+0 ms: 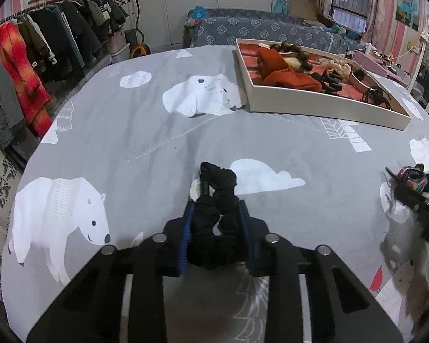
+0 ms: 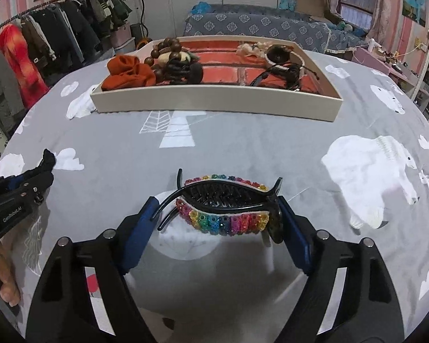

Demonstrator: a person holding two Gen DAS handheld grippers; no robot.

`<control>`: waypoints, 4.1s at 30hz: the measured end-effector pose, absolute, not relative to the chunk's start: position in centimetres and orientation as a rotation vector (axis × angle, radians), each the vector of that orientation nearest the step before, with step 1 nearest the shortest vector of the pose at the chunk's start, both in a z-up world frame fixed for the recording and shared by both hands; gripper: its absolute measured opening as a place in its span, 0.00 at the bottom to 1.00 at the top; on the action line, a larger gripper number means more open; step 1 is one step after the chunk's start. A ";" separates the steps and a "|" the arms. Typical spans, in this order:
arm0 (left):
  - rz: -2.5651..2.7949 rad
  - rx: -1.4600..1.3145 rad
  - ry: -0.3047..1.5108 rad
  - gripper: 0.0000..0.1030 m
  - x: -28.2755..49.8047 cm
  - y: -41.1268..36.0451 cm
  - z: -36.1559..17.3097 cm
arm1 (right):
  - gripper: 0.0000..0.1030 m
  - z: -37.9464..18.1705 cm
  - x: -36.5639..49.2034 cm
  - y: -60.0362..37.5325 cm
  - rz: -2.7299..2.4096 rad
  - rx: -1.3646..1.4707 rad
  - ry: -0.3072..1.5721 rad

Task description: Organize jewelry

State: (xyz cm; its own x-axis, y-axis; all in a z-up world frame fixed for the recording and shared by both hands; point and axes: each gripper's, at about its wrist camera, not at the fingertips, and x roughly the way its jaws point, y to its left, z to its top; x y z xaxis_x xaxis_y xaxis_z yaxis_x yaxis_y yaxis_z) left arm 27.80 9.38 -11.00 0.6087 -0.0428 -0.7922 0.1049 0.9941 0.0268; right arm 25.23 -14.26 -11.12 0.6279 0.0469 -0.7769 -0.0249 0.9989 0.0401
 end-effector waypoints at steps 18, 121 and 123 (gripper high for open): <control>-0.124 0.061 0.743 0.22 30.8 6.8 -4.7 | 0.78 -4.8 29.2 -20.7 0.047 0.029 0.731; 0.020 0.018 0.466 0.96 12.9 2.6 -0.8 | 0.96 -1.2 9.5 -21.7 -0.052 -0.027 0.414; 0.017 0.019 0.458 0.96 12.8 2.5 -0.7 | 0.96 -1.3 9.5 -21.8 -0.053 -0.018 0.412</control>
